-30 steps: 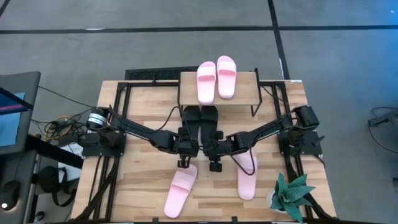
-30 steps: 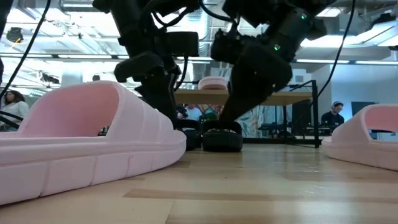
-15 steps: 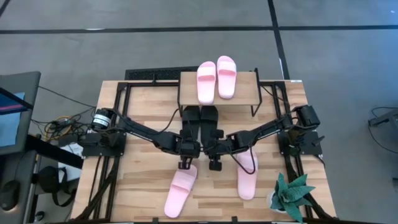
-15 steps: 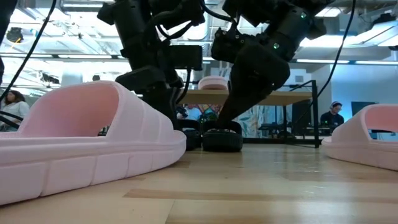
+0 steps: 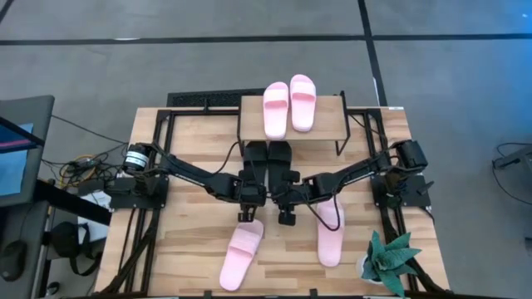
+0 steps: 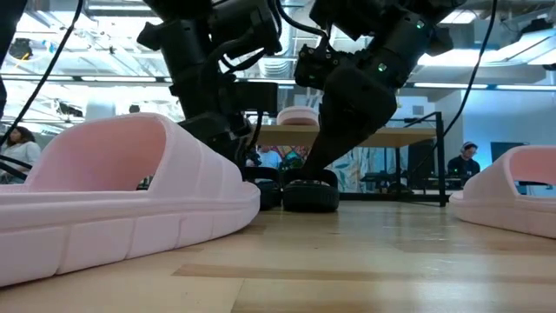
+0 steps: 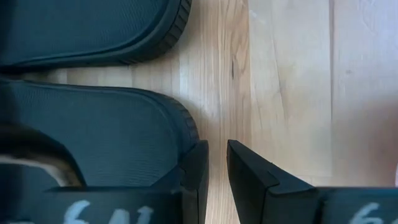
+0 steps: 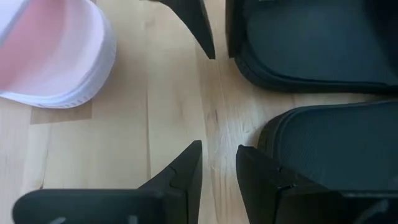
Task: Pick and place slides into the shelf
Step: Adjust the black slides under the shelf
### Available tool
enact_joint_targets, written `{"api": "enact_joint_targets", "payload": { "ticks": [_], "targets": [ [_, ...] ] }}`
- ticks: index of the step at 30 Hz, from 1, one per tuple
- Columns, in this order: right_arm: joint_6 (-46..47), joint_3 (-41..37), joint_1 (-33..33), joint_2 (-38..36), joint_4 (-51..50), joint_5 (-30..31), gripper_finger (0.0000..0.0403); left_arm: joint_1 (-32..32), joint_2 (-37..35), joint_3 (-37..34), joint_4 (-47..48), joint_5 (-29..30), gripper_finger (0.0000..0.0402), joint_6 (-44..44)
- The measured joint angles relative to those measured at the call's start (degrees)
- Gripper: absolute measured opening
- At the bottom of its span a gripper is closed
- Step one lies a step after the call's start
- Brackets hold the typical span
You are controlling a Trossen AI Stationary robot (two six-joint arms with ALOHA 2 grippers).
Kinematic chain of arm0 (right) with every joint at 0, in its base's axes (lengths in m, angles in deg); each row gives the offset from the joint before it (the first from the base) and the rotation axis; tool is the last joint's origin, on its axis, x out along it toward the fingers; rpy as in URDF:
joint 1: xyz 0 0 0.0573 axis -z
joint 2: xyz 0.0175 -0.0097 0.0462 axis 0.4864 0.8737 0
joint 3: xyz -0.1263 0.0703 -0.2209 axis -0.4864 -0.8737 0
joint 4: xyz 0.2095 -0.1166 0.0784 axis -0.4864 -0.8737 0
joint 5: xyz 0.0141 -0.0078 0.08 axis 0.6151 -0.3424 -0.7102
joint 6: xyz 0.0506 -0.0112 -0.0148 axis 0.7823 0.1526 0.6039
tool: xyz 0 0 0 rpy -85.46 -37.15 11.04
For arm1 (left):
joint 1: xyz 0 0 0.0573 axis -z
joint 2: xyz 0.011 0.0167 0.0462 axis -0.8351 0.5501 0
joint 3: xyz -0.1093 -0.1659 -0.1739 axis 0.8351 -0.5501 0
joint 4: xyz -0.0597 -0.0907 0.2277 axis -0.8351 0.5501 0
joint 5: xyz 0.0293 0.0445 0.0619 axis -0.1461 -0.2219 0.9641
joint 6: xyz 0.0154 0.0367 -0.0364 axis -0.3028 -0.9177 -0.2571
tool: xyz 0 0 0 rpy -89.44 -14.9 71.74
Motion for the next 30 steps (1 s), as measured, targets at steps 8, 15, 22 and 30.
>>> {"api": "enact_joint_targets", "payload": {
  "ticks": [8, 15, 22, 30],
  "targets": [
    [0.83, 0.04, 0.27, 1.27, -0.83, -0.07, 0.0086, -0.09, 0.00, -0.69, -0.58, 0.07, 0.0048, 0.42],
    [2.76, 0.04, 0.39, 1.27, -1.74, 2.57, 0.0086, -0.98, 0.00, -0.69, -3.37, 0.20, 0.0048, 0.28],
    [3.62, 0.04, 0.39, 1.27, -3.62, 2.71, 0.0086, -1.75, 0.00, -0.69, -3.99, 0.22, 0.0048, 0.09],
    [5.45, 0.02, -0.02, 1.38, -7.05, 5.15, 0.0086, -1.87, 0.00, -0.62, -4.31, 0.46, 0.0048, 0.07]
  ]
}}
